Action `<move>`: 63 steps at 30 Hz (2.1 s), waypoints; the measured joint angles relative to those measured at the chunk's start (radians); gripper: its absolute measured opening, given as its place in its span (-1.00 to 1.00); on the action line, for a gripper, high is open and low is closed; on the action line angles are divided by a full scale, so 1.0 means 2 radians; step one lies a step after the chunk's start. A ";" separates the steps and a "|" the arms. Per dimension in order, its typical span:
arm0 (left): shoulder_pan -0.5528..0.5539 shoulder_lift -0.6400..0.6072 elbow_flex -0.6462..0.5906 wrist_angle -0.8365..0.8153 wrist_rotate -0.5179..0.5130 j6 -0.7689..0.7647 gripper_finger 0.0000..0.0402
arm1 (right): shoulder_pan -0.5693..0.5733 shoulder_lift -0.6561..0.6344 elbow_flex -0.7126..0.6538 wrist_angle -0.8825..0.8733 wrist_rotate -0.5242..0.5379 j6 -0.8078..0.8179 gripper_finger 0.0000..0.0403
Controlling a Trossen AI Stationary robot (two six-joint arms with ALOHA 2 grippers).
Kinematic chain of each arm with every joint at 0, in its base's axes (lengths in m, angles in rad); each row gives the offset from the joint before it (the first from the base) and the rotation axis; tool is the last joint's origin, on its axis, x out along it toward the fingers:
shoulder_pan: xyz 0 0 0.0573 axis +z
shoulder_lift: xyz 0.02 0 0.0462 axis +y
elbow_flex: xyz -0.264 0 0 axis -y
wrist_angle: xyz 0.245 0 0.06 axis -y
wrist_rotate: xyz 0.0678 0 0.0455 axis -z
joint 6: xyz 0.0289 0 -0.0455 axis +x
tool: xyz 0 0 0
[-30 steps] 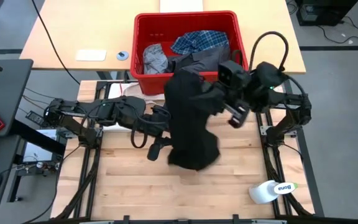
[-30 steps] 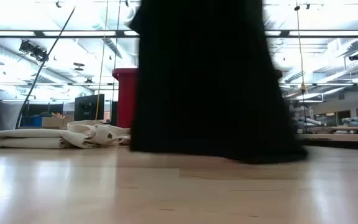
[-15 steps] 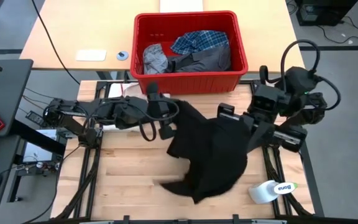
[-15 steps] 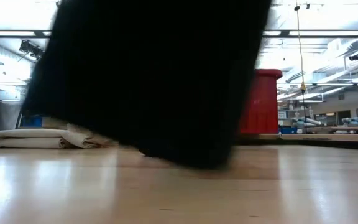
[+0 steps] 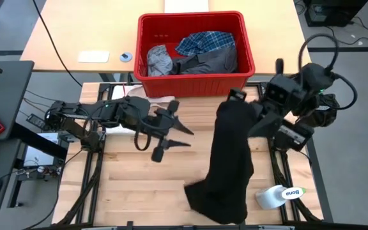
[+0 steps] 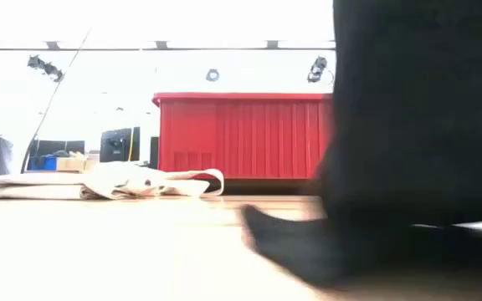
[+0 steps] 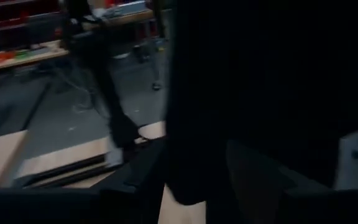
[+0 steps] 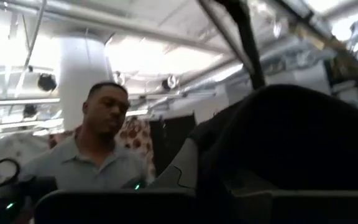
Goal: Fold Laundry from Bin
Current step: Fold the black shirt
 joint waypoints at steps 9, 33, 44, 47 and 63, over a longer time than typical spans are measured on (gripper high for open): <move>-0.052 0.037 -0.001 0.006 -0.021 -0.009 -0.14 | 0.011 0.003 0.000 0.068 0.015 -0.015 -0.91; -0.104 0.059 0.000 0.043 -0.162 -0.056 -0.14 | 0.021 0.004 0.000 0.087 0.087 -0.071 -0.91; -0.111 0.103 -0.001 0.062 -0.193 -0.090 -0.14 | 0.019 0.004 0.000 0.081 0.087 -0.078 -0.91; -0.108 0.104 -0.001 0.083 -0.221 -0.097 -0.14 | 0.019 0.004 0.000 0.076 0.087 -0.072 -0.91; -0.098 0.024 -0.001 -0.065 -0.304 -0.014 -0.93 | 0.032 -0.014 0.000 -0.006 0.074 -0.065 -0.91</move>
